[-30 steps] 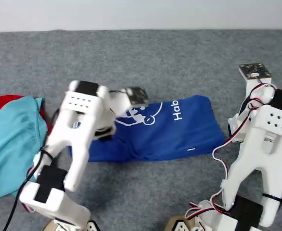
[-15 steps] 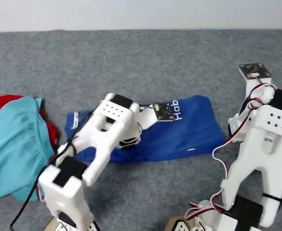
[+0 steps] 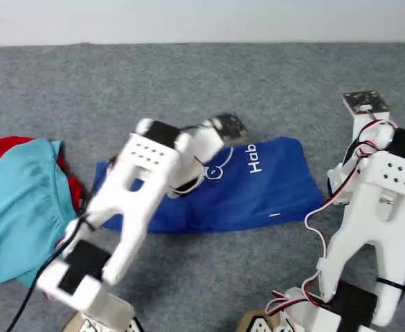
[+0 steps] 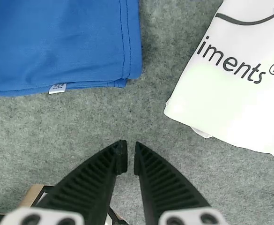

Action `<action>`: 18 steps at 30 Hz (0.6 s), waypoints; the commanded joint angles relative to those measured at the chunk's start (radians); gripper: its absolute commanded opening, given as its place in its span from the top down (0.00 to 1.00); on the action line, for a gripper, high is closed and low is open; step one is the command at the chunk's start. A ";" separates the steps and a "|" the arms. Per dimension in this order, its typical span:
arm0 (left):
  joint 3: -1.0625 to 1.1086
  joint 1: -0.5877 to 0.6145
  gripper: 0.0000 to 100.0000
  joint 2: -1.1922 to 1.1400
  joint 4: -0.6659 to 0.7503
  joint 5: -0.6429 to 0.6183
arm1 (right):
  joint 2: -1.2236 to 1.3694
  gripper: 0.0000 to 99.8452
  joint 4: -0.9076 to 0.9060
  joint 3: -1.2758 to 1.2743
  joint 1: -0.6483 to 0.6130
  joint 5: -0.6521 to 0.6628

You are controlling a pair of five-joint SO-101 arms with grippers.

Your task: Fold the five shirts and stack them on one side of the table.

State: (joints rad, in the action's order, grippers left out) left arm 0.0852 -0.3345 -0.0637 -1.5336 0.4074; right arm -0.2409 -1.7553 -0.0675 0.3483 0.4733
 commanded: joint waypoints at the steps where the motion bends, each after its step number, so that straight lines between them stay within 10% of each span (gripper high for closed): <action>1: -0.033 0.121 0.94 0.129 -0.063 -0.072 | -0.035 0.96 -0.041 0.005 -0.036 0.002; 18: -0.033 0.882 0.94 0.282 -0.218 -0.097 | 0.038 0.91 0.503 -0.391 -0.200 -0.055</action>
State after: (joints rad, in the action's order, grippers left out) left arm 0.0852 0.4849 0.1788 -1.7254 0.3168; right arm -0.2271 -1.3564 -0.4204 0.1212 0.4273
